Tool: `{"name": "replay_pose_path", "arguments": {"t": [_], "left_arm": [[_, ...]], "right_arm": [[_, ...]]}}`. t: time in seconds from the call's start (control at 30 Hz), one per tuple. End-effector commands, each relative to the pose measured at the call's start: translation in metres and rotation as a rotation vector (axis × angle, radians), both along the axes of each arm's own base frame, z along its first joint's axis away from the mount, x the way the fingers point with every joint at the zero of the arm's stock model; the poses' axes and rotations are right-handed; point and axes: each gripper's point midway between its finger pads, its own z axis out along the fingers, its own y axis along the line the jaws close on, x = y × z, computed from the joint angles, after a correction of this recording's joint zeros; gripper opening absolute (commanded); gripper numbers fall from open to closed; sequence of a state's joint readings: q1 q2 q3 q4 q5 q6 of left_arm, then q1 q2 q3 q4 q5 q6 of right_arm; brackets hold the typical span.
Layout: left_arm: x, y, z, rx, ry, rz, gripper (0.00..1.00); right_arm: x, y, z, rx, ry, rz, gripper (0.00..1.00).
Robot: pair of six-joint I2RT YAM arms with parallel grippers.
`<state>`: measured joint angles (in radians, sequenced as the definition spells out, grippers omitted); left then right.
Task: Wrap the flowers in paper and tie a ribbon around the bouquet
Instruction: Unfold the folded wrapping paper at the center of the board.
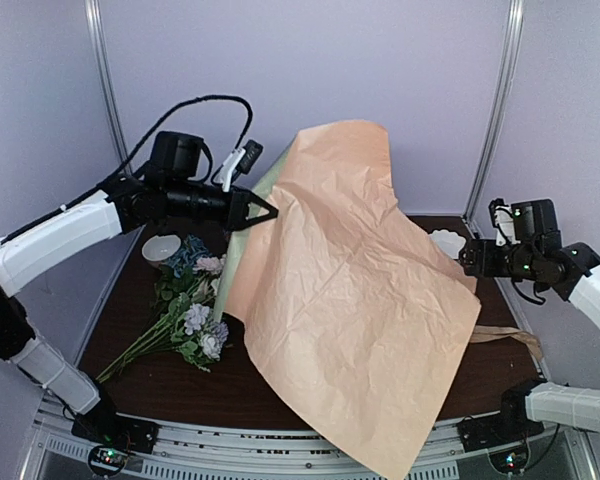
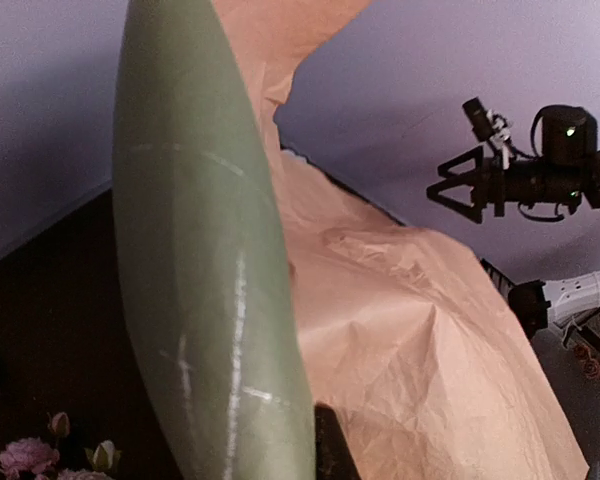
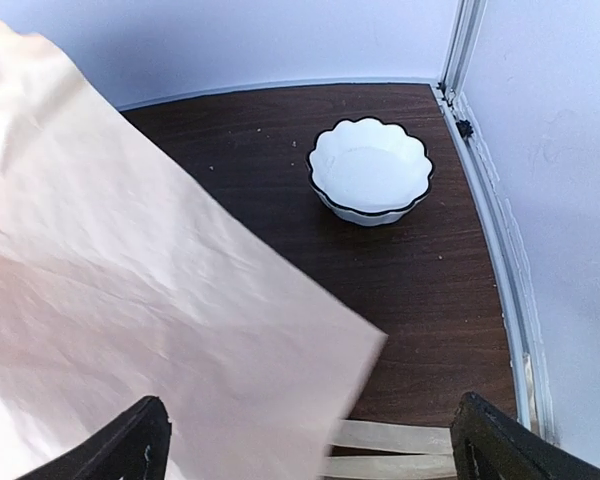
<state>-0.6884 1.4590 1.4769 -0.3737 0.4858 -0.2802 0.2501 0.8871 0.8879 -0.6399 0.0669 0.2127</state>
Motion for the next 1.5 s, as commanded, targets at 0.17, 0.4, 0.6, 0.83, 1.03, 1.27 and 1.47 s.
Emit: {"name": "replay_pose_path", "arguments": {"t": [0.17, 0.4, 0.6, 0.83, 1.03, 1.27, 1.47], "left_arm": [[0.037, 0.005, -0.153, 0.392, 0.217, 0.071, 0.0], [0.061, -0.002, -0.212, 0.537, 0.27, 0.075, 0.0], [0.082, 0.009, -0.24, 0.607, 0.305, 0.165, 0.1], [0.114, 0.047, -0.22, 0.741, 0.198, 0.347, 0.65], [0.134, 0.081, -0.157, 0.842, 0.024, 0.502, 0.84], [0.083, 0.035, -0.16, 0.776, -0.034, 0.317, 0.78], [0.03, -0.014, -0.232, 0.81, 0.05, 0.099, 0.73]], "right_arm": [[0.013, 0.035, -0.036, 0.075, 0.109, 0.103, 0.94], [0.022, 0.08, -0.093, 0.072, 0.251, 0.203, 0.92], [0.029, 0.082, -0.14, 0.002, 0.363, 0.173, 0.89], [0.045, 0.065, -0.169, -0.149, 0.469, 0.083, 0.84], [0.053, 0.042, -0.153, -0.278, 0.438, -0.003, 0.84], [0.033, 0.108, -0.14, -0.253, 0.416, 0.262, 0.76], [0.011, 0.14, -0.178, -0.143, 0.544, 0.345, 0.71]]}}
